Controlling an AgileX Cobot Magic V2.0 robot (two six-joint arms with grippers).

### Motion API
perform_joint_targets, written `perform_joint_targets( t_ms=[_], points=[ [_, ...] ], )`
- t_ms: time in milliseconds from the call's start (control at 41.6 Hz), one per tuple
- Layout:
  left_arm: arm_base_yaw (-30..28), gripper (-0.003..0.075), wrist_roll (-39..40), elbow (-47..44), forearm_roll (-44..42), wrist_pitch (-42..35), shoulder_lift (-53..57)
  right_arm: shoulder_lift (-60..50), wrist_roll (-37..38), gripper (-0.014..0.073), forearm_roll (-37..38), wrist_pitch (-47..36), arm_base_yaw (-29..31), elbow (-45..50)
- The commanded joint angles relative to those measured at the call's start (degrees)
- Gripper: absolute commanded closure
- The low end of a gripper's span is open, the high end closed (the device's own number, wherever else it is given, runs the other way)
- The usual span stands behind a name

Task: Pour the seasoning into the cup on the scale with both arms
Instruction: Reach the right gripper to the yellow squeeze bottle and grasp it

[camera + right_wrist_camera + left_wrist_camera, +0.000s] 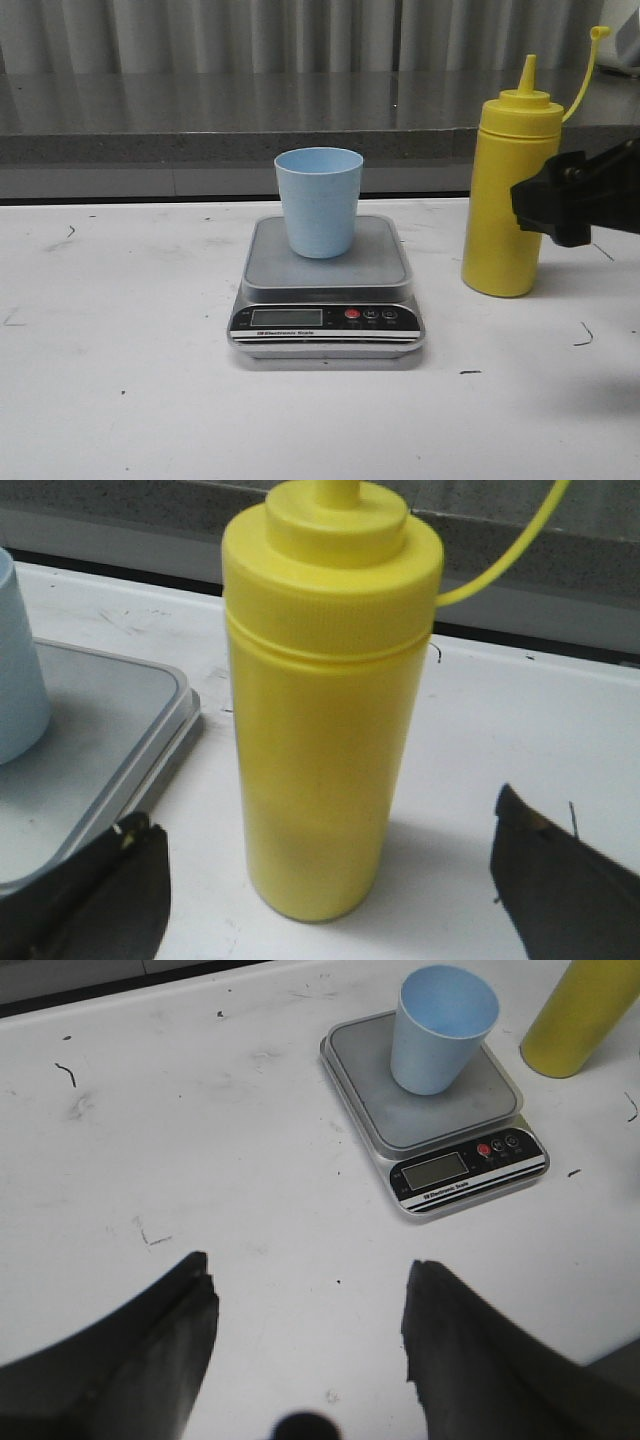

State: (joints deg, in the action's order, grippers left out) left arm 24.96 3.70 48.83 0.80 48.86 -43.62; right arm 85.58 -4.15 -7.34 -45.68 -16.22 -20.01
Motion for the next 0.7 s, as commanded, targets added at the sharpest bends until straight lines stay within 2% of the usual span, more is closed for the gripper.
perform_joint_targets(
  t_ms=[0,312,433,673],
  points=[
    [0.0,0.0322,0.0,1.5,0.6,-3.5,0.1,3.3,0.9,-0.0069,0.7,-9.5,0.0,-2.8],
    [0.0,0.0322,0.0,1.5,0.6,-3.5,0.1,15.9,2.7,-0.0069,-1.1,-16.4,0.1,-9.2],
    [0.0,0.0322,0.0,1.5,0.6,-3.5,0.1,19.4,2.7,-0.0069,-3.8,-16.6,0.2,-12.7],
    [0.0,0.0322,0.0,1.5,0.6,-3.5,0.1,24.0,2.8,-0.0069,-3.8,-16.6,0.2,-18.2]
  ],
)
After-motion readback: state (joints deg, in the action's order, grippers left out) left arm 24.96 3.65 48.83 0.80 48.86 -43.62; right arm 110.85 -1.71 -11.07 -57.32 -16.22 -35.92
